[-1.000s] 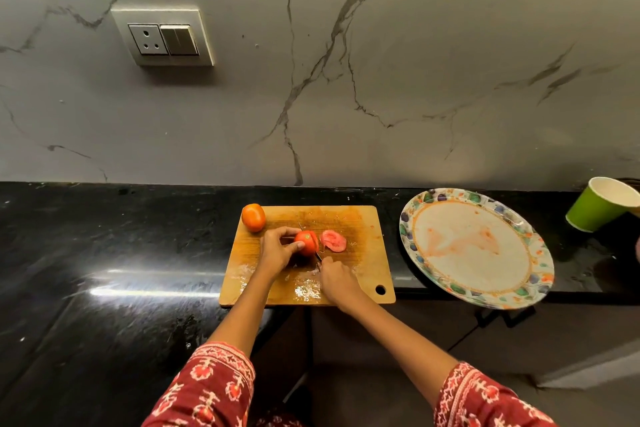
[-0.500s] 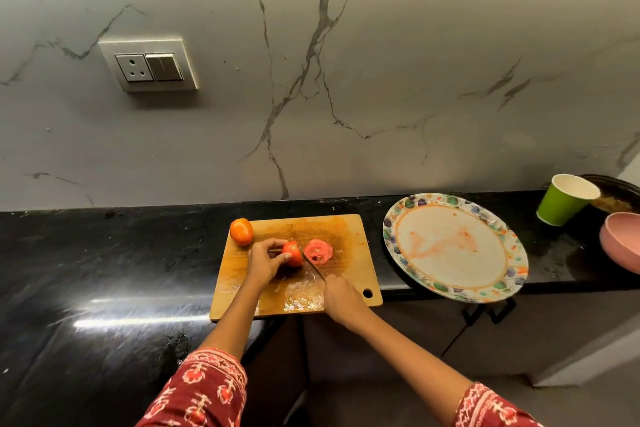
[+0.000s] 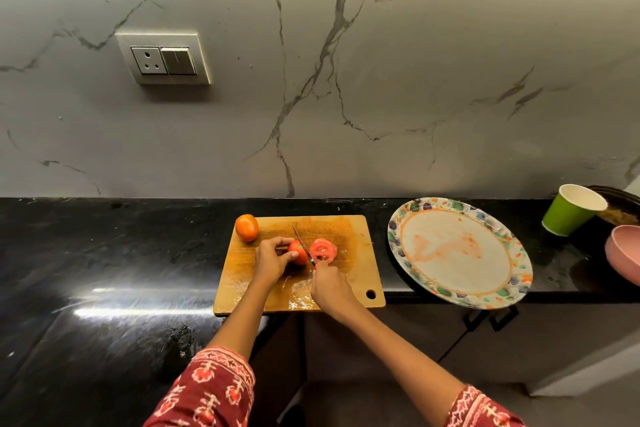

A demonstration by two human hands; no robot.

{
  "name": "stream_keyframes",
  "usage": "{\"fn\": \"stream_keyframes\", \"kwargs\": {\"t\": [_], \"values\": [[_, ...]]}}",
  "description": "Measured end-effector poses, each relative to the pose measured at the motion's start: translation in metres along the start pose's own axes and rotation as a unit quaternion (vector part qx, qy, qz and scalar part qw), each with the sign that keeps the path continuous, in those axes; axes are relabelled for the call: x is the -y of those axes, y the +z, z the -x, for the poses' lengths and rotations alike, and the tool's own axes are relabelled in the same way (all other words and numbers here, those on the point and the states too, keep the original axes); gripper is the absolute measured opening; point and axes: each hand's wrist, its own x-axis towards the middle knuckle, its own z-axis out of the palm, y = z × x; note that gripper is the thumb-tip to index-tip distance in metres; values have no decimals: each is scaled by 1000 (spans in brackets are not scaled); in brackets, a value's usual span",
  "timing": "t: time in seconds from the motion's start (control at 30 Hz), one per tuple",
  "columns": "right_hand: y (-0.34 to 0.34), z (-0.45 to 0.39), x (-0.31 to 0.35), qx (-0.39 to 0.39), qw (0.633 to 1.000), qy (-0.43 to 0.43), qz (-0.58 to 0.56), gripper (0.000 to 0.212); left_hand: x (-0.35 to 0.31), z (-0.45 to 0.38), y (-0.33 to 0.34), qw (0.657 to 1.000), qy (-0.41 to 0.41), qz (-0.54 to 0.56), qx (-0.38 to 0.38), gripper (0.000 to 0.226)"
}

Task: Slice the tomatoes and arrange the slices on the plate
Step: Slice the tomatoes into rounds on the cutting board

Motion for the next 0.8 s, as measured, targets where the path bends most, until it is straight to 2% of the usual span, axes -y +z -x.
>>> {"fn": "stream_keyframes", "kwargs": {"t": [0.4, 0.8], "values": [[1, 0, 2, -4, 1000, 4, 2, 25, -2, 0, 0, 1000, -4, -7, -3, 34], [7, 2, 6, -23, 1000, 7, 5, 30, -4, -3, 1, 1000, -8, -16, -10, 33]]}}
